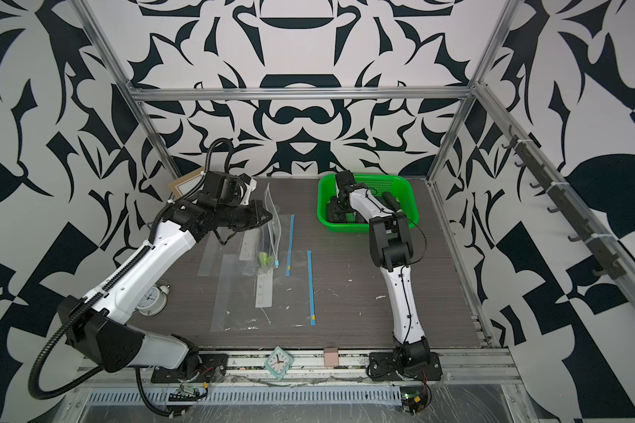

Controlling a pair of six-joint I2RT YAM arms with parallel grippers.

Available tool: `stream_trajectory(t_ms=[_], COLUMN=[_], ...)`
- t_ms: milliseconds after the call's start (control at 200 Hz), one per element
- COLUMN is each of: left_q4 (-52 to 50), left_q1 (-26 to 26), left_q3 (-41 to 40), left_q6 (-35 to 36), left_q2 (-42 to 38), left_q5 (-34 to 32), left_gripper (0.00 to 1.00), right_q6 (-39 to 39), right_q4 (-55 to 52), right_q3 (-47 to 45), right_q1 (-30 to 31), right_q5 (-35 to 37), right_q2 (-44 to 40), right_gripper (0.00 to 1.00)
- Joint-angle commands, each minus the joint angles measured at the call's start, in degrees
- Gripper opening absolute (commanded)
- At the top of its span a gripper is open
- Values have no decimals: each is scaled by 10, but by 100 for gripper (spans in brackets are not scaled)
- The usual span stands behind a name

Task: Place the eggplant in a zip-top bag and seal the zipper
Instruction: Pick up the eggplant from the basket.

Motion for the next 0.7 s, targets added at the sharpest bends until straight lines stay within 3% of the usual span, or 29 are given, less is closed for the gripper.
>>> stream_trajectory(t_ms=[0, 395, 695], left_q4=[12, 52, 62], left_q1=[-2, -4, -27], left_q3=[-8, -37, -28], left_q6=[-10, -78, -94], left_q2=[-18, -33, -22], left_q5=[1, -22, -27], left_gripper=[0, 0, 0], right_q6=[6, 19, 83], right_q4=[21, 122, 214], right_q3=[-21, -129, -274], right_q1=[0, -10, -9], right_q5=[6, -3, -93], right_q2=[-56, -185, -349], right_gripper=[30, 18, 17])
